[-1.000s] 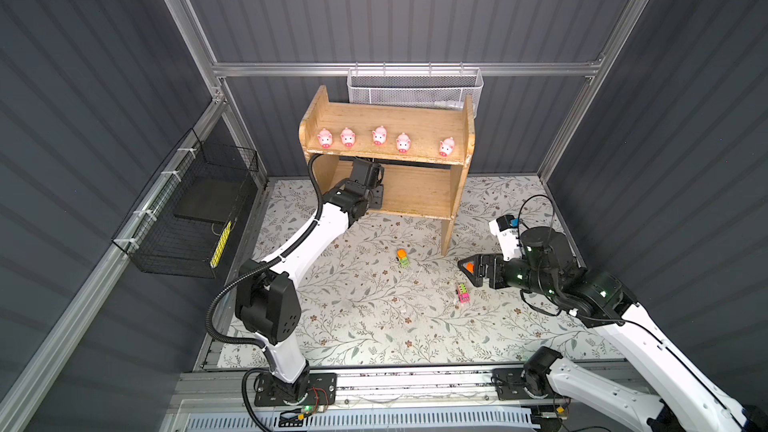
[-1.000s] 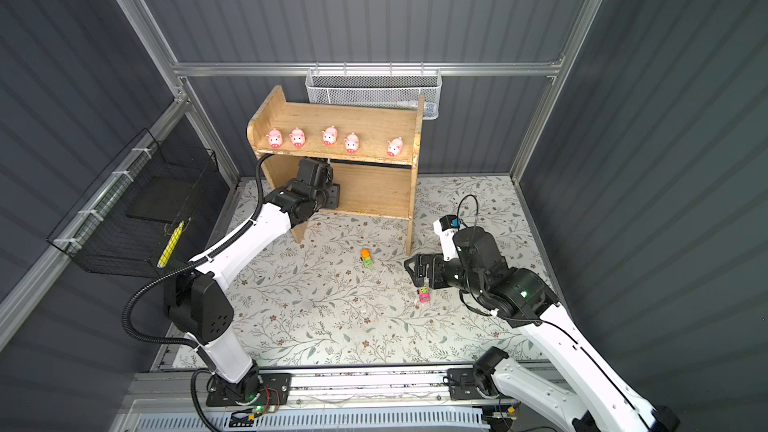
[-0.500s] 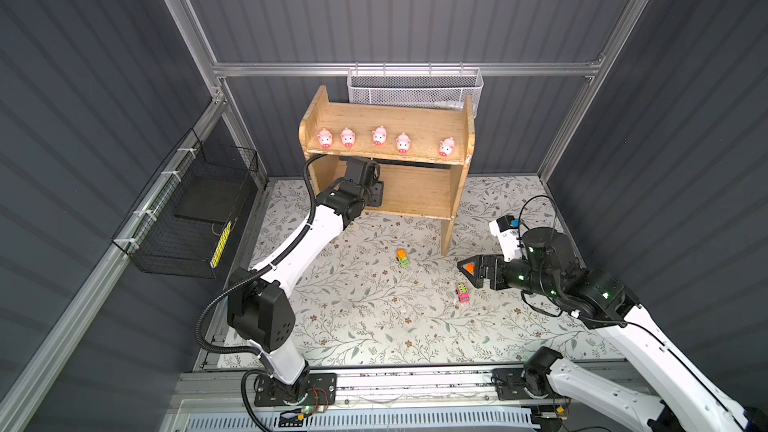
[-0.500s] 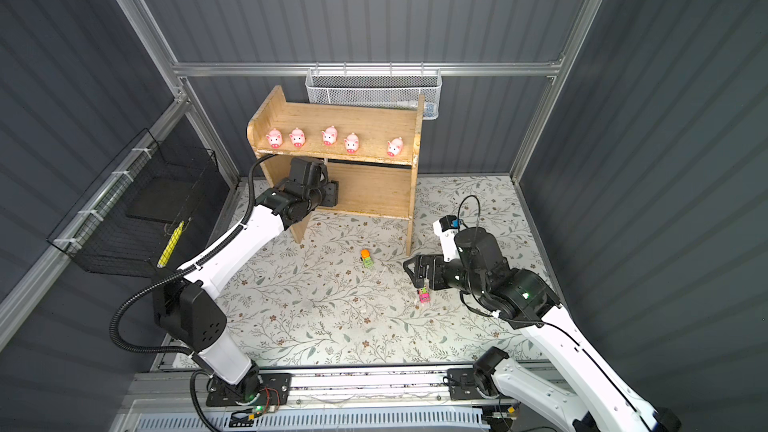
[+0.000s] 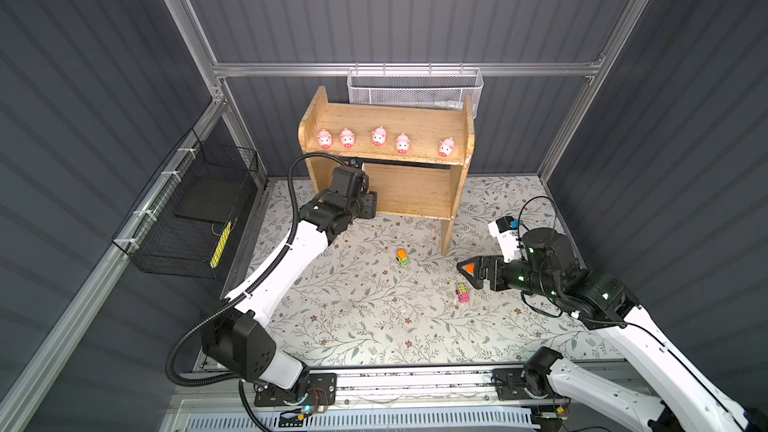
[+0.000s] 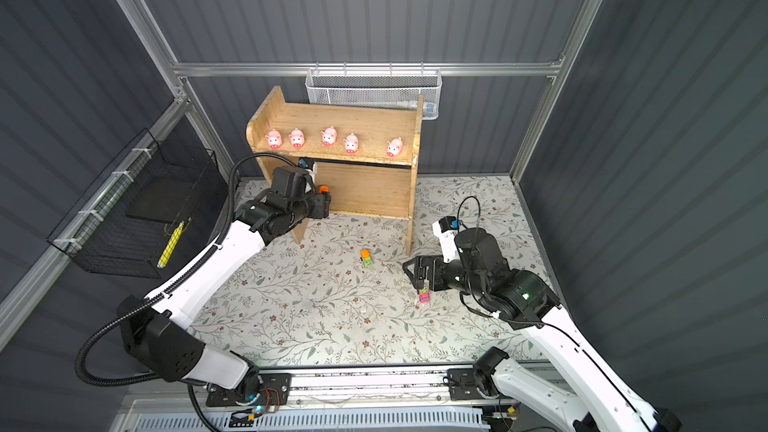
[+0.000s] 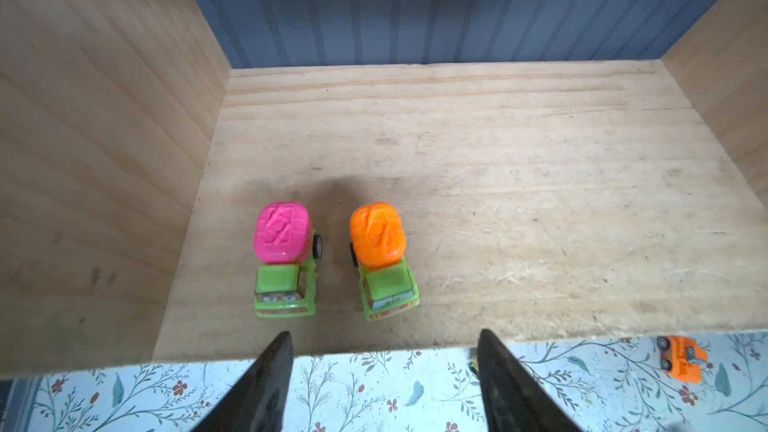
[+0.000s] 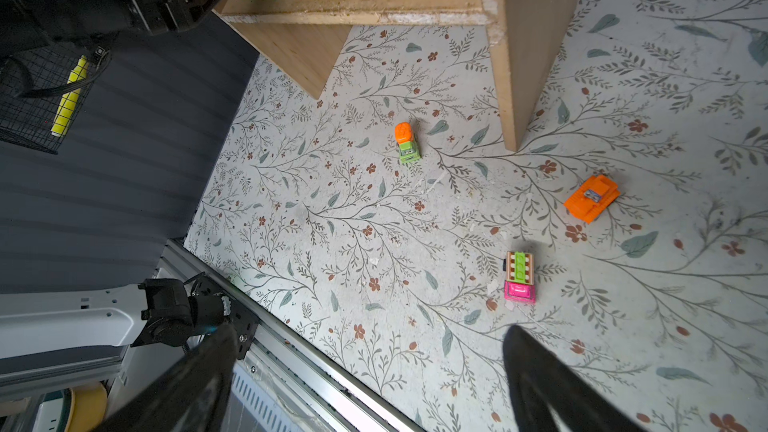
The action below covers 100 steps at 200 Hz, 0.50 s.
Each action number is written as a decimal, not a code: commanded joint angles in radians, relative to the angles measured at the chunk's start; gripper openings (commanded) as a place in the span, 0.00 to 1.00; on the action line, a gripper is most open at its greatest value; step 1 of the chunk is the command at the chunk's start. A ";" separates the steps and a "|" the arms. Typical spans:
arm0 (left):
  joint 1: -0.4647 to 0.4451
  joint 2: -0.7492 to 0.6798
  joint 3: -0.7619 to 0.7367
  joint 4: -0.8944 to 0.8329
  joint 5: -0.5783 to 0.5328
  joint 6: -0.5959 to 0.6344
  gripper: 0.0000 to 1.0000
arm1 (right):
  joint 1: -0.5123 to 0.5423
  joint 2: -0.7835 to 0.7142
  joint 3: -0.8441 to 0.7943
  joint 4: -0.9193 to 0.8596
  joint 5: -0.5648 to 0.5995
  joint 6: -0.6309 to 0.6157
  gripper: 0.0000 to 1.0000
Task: Place and organize the plastic toys onto the shelf
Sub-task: 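Withdraw the left gripper from the shelf over the other orange-and-green truck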
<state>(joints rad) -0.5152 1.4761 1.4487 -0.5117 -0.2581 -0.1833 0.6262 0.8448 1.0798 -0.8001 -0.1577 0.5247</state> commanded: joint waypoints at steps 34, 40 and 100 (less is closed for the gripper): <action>0.001 -0.199 -0.249 0.047 0.078 -0.128 0.72 | 0.011 -0.036 -0.079 0.016 -0.007 0.040 0.99; 0.001 -0.218 -0.276 0.048 0.091 -0.141 0.72 | 0.016 -0.040 -0.084 0.014 -0.001 0.044 0.99; -0.054 -0.404 -0.560 0.095 0.140 -0.293 0.74 | 0.191 -0.117 -0.198 -0.001 0.198 0.134 0.99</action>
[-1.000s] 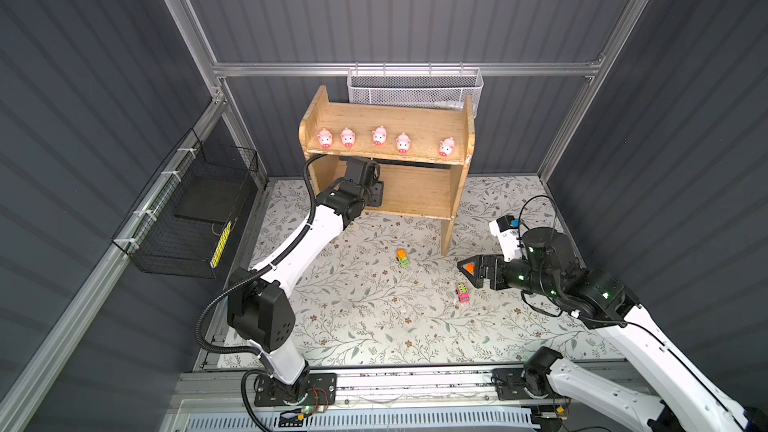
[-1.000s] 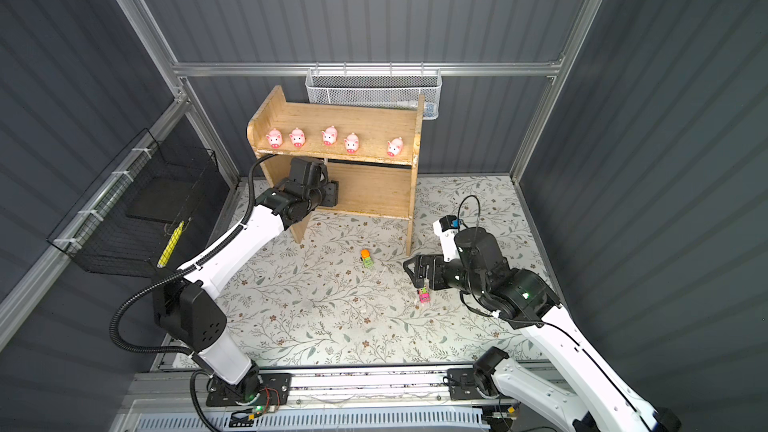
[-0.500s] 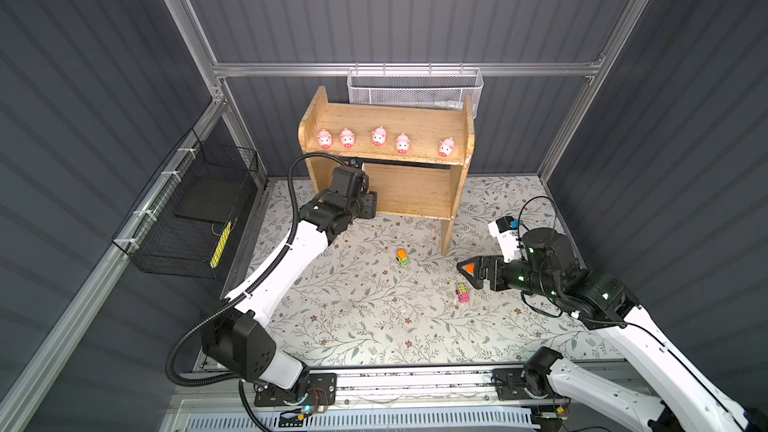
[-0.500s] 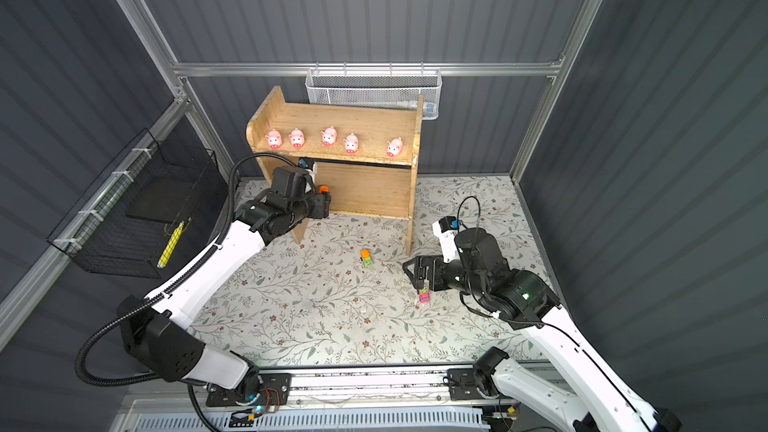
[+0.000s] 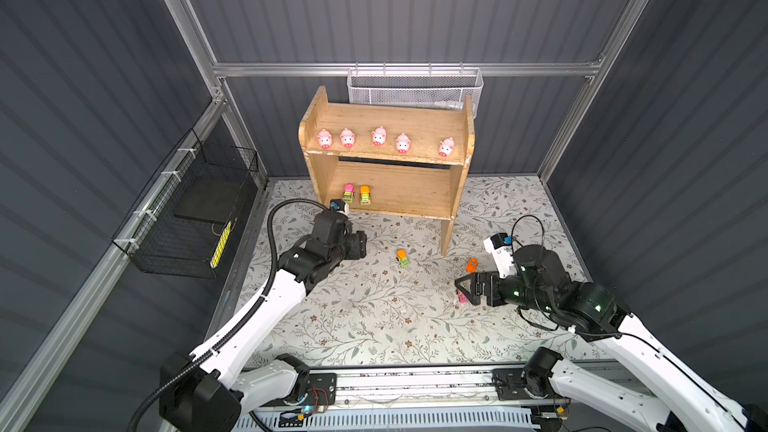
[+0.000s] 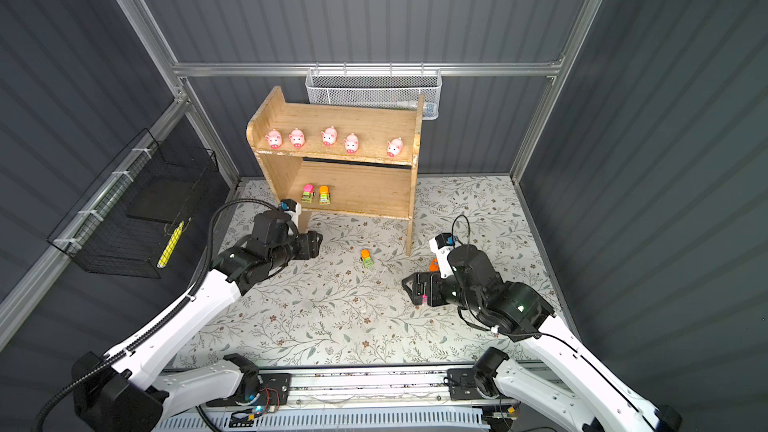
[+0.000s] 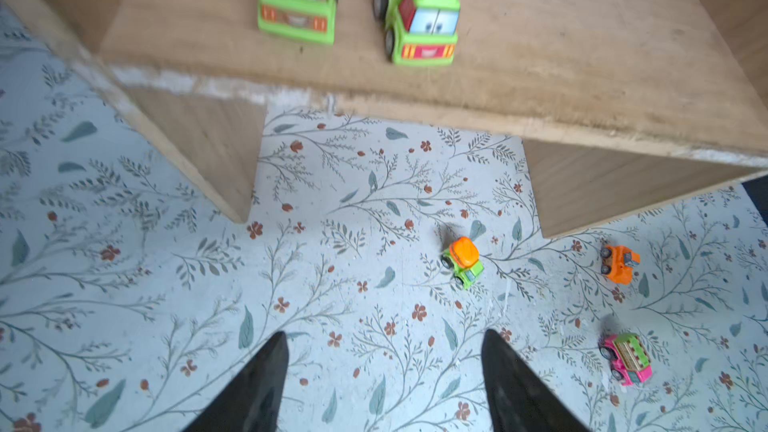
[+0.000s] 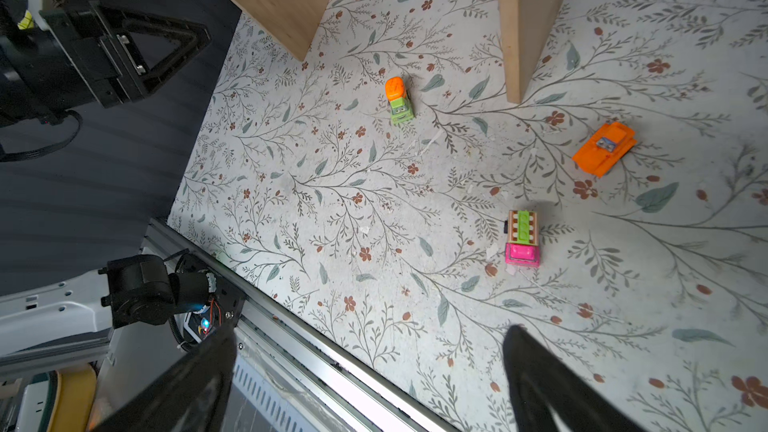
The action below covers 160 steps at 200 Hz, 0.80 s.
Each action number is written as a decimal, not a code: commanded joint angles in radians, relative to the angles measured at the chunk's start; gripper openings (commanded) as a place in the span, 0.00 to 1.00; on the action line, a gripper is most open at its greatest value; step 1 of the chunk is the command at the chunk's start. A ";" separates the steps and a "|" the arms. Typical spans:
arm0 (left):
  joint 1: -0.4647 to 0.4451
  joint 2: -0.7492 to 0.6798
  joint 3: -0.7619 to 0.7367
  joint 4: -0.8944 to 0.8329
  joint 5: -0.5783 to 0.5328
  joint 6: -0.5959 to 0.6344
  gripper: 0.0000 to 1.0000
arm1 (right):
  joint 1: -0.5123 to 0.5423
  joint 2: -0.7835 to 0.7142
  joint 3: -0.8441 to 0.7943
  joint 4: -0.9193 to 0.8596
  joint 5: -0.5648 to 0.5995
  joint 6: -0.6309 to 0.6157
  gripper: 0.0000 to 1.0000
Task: Place and organize the plastic toys onto the shelf
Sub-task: 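Withdraw the left gripper from the shelf over the other orange-and-green truck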
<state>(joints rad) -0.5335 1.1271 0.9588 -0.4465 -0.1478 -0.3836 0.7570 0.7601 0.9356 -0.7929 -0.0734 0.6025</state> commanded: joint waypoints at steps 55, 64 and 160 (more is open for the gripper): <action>-0.233 -0.097 -0.239 0.107 -0.145 -0.296 0.79 | 0.134 -0.179 -0.199 -0.028 0.212 0.154 0.99; -0.259 -0.091 -0.260 0.130 -0.177 -0.328 0.80 | 0.141 -0.208 -0.217 -0.038 0.219 0.163 0.99; -0.428 0.250 -0.151 0.257 -0.388 -0.480 0.83 | 0.152 -0.336 -0.296 -0.095 0.297 0.189 0.99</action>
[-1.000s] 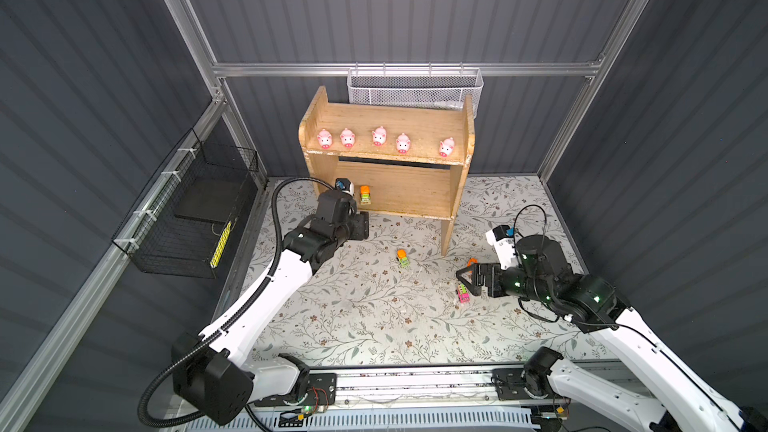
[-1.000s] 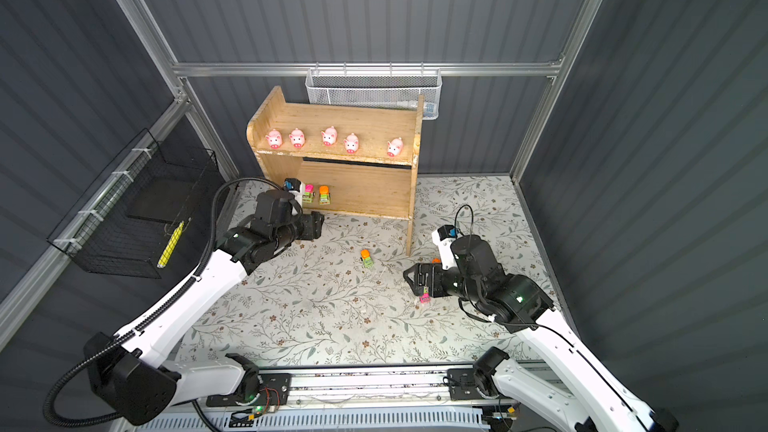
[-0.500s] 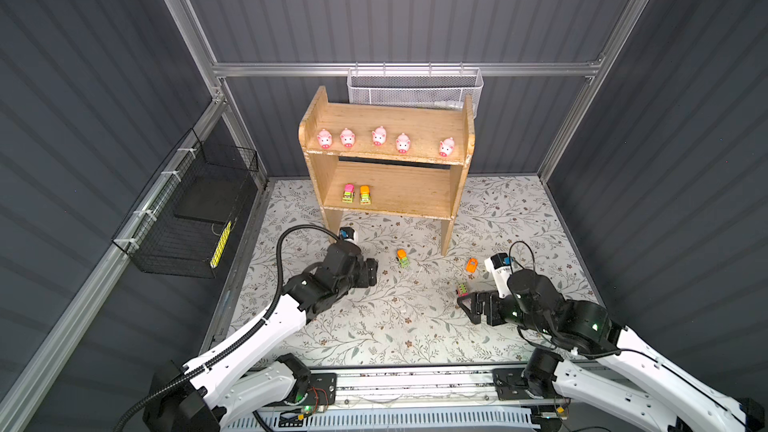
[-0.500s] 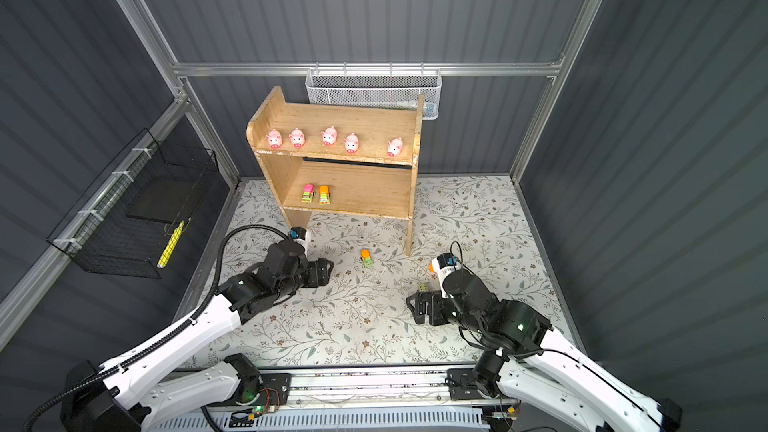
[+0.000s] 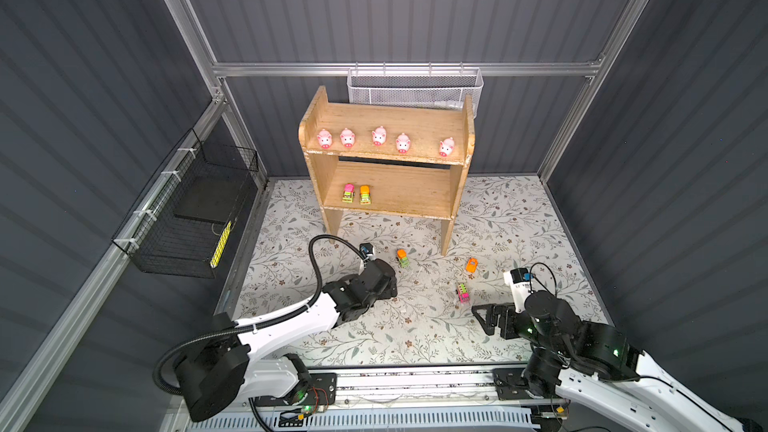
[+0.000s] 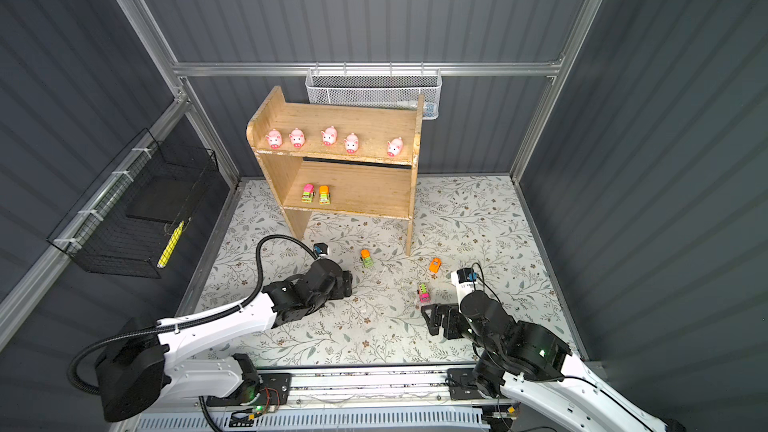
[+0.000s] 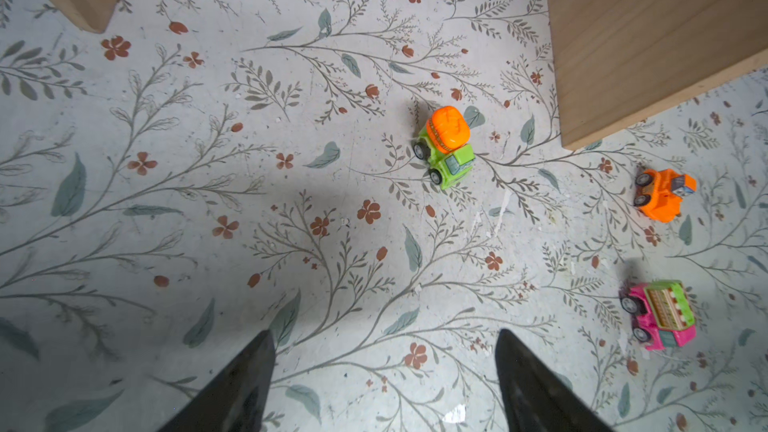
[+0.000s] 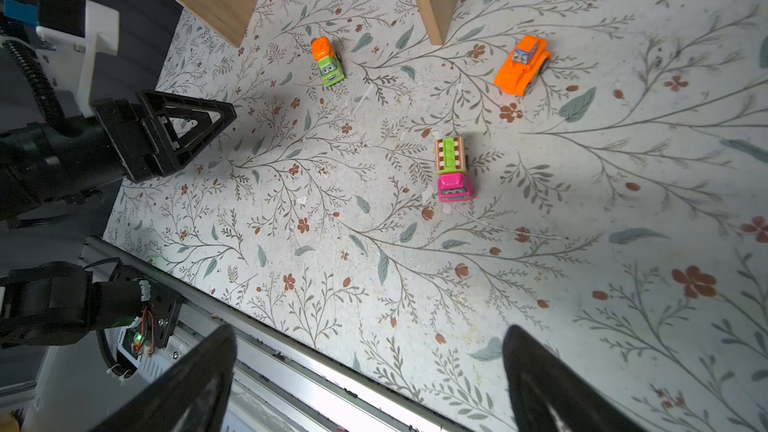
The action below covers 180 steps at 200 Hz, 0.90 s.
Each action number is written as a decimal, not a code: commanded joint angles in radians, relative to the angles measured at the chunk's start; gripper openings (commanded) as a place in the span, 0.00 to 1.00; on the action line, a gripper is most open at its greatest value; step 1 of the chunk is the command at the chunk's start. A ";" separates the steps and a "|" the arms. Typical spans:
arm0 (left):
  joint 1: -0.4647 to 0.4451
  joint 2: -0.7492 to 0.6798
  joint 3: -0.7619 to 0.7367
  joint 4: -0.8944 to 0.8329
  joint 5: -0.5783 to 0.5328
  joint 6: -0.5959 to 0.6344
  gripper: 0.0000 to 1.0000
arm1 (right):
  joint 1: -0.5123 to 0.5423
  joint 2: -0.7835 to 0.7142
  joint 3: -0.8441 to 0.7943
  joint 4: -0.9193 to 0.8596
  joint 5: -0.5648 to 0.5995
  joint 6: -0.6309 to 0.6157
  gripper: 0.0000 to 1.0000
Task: Place and organize the plastic toys onto the shelf
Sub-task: 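Withdraw the left gripper from the shelf over the other orange-and-green truck, then lower and close the left gripper on the second orange-and-green truck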
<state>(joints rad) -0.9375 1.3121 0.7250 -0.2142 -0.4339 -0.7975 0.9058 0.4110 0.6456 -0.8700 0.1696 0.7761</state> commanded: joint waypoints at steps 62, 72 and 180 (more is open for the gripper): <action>-0.066 0.308 0.229 0.044 -0.233 -0.138 0.84 | 0.003 -0.028 0.027 -0.036 0.083 0.007 0.99; -0.067 0.350 0.259 0.043 -0.245 -0.139 0.83 | 0.003 -0.034 0.039 -0.047 0.090 0.007 0.99; -0.022 0.681 0.556 -0.082 -0.277 -0.132 0.78 | 0.002 -0.025 0.101 -0.067 0.057 -0.024 0.99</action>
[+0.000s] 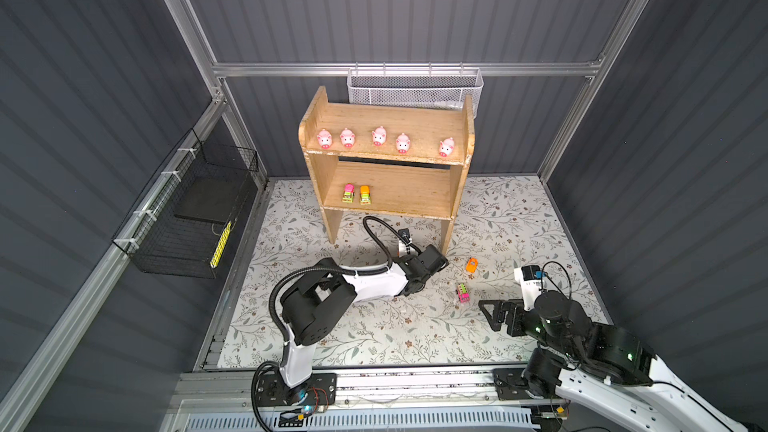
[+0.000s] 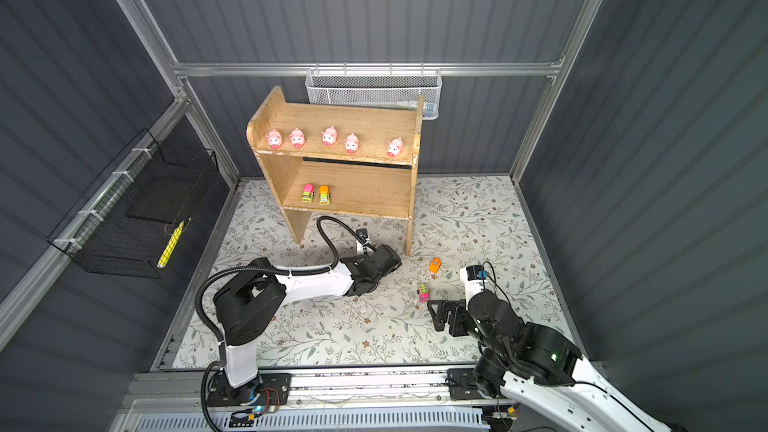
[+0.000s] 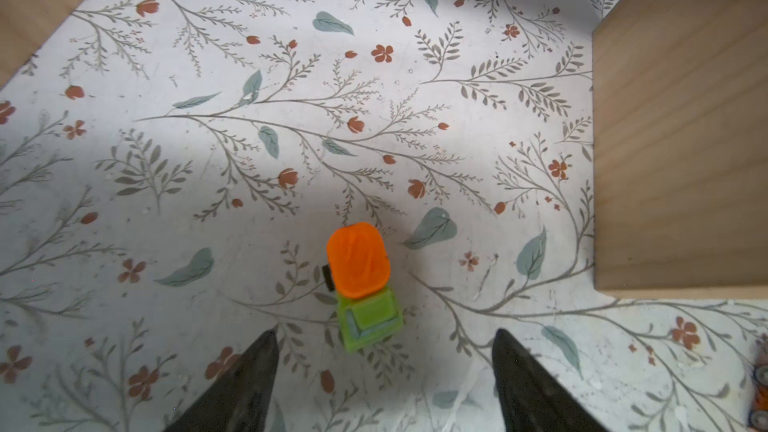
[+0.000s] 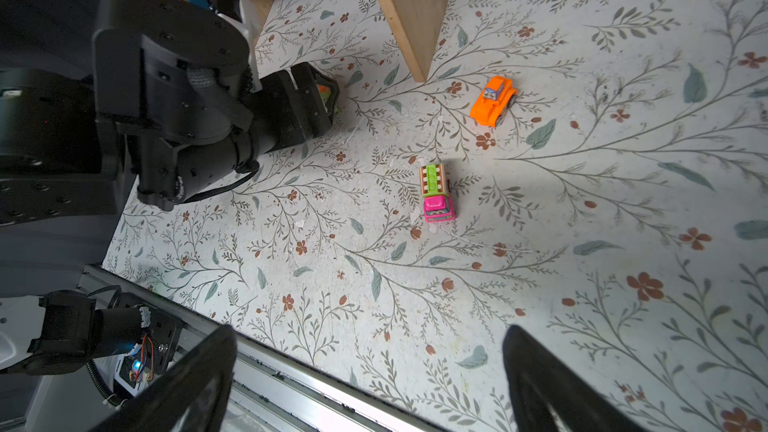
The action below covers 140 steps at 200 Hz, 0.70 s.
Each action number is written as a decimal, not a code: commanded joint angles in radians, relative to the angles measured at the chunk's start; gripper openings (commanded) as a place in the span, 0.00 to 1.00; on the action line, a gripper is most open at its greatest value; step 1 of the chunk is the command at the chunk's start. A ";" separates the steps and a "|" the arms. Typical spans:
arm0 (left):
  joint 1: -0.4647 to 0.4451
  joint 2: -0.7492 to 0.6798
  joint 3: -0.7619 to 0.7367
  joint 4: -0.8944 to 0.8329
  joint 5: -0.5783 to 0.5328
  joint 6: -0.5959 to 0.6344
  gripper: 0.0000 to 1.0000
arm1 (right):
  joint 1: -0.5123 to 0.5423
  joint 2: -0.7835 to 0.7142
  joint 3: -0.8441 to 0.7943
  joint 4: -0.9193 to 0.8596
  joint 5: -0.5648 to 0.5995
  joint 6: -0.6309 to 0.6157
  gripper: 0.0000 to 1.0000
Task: Place and organize the plastic toys onto the shelf
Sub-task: 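Lower and close the left gripper on the second orange-and-green truck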
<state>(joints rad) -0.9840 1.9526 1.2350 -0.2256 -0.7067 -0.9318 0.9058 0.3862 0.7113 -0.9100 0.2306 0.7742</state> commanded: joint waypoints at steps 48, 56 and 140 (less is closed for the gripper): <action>0.054 0.095 0.075 -0.107 -0.001 -0.009 0.73 | 0.001 -0.006 0.048 -0.041 -0.010 -0.036 0.99; 0.056 0.101 0.077 -0.107 0.000 -0.009 0.73 | 0.001 -0.006 0.051 -0.044 -0.009 -0.038 0.99; 0.058 0.153 0.139 -0.146 -0.010 0.017 0.53 | 0.001 0.009 0.053 -0.038 -0.031 -0.052 0.99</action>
<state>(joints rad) -0.9260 2.0815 1.3445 -0.3332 -0.7044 -0.9276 0.9058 0.3870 0.7372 -0.9367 0.2062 0.7395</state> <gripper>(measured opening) 0.534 0.989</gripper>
